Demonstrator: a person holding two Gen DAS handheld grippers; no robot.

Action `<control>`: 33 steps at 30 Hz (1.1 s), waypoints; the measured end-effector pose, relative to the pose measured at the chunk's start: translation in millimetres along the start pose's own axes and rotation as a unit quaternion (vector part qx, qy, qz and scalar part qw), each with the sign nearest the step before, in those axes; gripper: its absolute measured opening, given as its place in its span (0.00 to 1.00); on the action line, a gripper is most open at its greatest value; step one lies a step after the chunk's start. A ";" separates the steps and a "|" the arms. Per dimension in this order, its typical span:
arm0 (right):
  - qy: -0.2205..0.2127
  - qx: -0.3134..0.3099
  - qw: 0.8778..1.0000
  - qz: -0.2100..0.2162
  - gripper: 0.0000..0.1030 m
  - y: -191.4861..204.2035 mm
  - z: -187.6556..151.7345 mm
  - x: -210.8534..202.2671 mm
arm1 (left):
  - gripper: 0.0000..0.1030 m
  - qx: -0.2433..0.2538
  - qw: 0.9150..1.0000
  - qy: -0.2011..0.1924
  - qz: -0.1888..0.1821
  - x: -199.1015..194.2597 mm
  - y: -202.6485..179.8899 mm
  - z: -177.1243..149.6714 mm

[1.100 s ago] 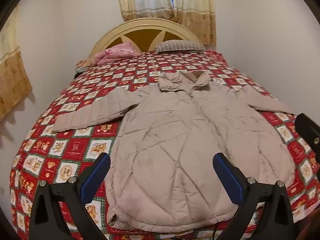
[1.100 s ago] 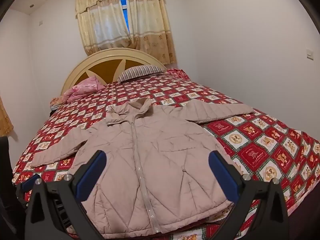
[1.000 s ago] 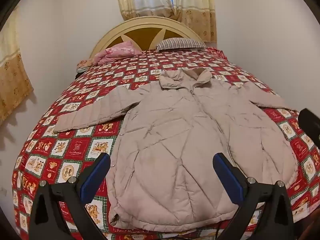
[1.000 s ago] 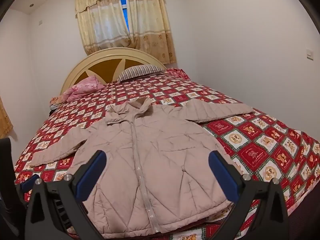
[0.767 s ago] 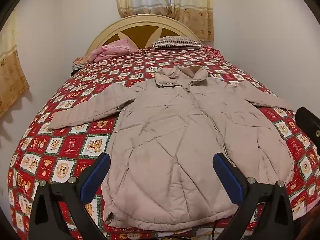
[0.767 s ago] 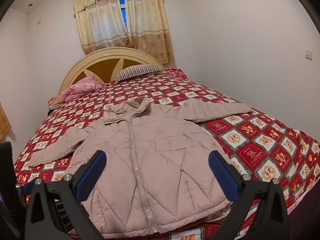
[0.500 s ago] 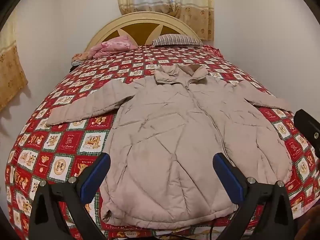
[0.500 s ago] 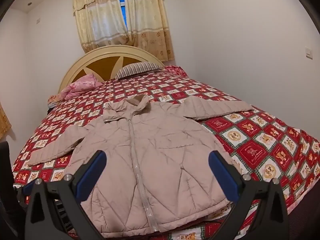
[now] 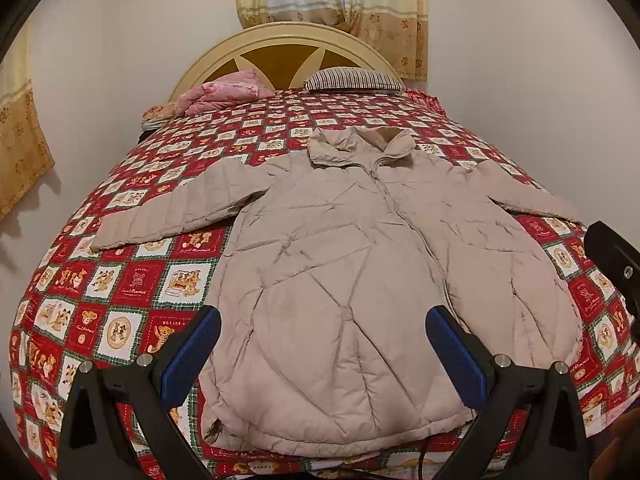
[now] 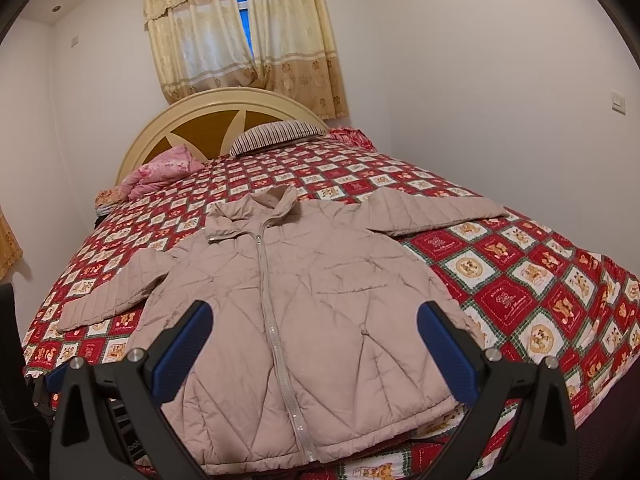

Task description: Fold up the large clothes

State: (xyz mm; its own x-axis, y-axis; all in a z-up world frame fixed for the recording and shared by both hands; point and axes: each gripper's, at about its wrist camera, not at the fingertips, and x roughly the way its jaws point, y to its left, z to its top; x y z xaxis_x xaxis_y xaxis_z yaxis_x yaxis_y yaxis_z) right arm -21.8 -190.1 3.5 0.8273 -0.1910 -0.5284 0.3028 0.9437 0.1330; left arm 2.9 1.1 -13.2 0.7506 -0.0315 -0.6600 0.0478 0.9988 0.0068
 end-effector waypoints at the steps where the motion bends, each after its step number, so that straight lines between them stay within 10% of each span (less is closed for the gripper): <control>1: 0.001 0.000 1.000 0.000 1.00 0.1 0.1 0.0 | 0.99 -0.001 1.000 0.001 0.000 0.4 0.3 0.1; 33: 0.006 0.003 1.000 0.000 1.00 0.7 -0.7 0.8 | 0.99 -0.002 1.000 0.002 0.004 0.8 4.2 1.5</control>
State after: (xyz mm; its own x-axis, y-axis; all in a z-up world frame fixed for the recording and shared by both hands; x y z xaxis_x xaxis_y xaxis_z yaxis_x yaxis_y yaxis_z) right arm -21.3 -189.4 2.6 0.8223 -0.1870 -0.5375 0.3048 0.9423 0.1385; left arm 4.8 5.2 -12.6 0.7489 -0.0229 -0.6623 0.0388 0.9992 0.0093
